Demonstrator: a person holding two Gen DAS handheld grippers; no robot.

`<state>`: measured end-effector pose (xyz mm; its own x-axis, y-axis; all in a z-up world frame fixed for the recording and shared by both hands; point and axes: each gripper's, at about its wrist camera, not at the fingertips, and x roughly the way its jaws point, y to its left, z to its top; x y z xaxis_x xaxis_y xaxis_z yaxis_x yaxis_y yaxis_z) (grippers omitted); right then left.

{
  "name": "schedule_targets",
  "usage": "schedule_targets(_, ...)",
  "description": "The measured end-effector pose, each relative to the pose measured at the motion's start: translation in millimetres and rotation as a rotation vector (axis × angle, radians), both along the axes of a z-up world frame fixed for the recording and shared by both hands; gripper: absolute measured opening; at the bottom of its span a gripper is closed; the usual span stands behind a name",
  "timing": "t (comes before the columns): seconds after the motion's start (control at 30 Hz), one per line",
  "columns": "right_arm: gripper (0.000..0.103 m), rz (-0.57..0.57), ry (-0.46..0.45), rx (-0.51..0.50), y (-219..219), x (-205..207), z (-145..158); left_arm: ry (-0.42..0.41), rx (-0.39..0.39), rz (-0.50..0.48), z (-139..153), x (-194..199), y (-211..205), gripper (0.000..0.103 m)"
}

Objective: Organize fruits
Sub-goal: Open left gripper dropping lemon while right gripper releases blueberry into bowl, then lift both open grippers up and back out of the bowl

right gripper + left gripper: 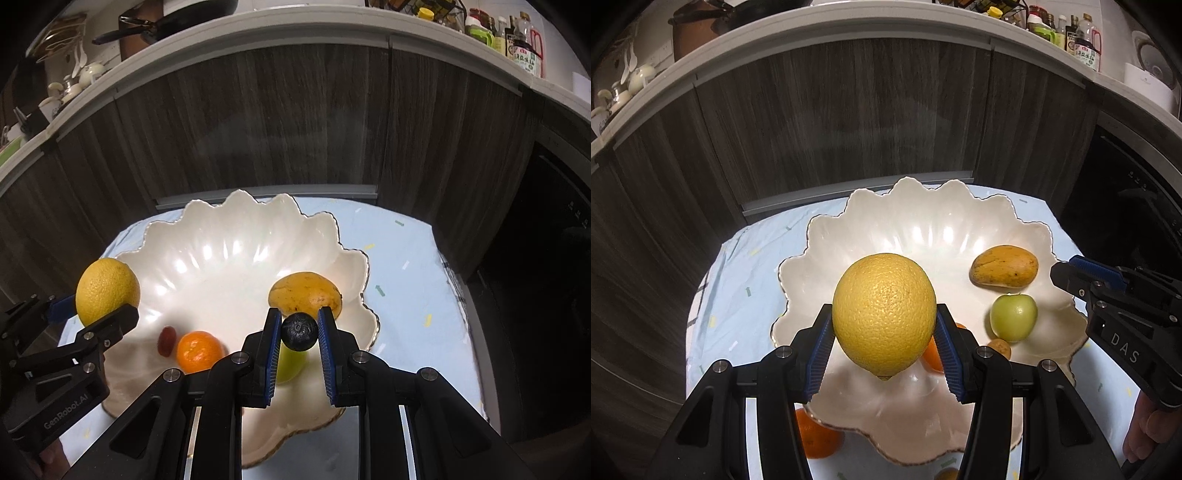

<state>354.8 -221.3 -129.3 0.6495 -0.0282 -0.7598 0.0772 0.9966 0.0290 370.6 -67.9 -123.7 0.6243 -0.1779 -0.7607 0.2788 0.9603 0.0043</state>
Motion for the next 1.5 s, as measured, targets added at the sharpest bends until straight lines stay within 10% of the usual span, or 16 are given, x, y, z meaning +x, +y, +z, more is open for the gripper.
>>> schedule_targets(0.6, 0.024, 0.004, 0.054, -0.006, 0.7, 20.1, -16.0, 0.090, -0.004, 0.008, -20.8, 18.2, 0.1, 0.056)
schedule_targets(0.73, 0.058, -0.022, 0.033, -0.007, -1.1, 16.3, -13.0, 0.034, 0.023, 0.009, -11.8, 12.3, -1.2, 0.079)
schedule_targets(0.97, 0.076, -0.055, 0.009, -0.022, -3.0, 10.8, -4.2, 0.015, 0.018, 0.025, -1.5, 8.2, 1.5, 0.090)
schedule_targets(1.5, 0.077, -0.017, -0.041, -0.015, 20.9, -14.4, 22.1, 0.002, 0.006, 0.087, 16.2, -27.8, 27.1, 0.095)
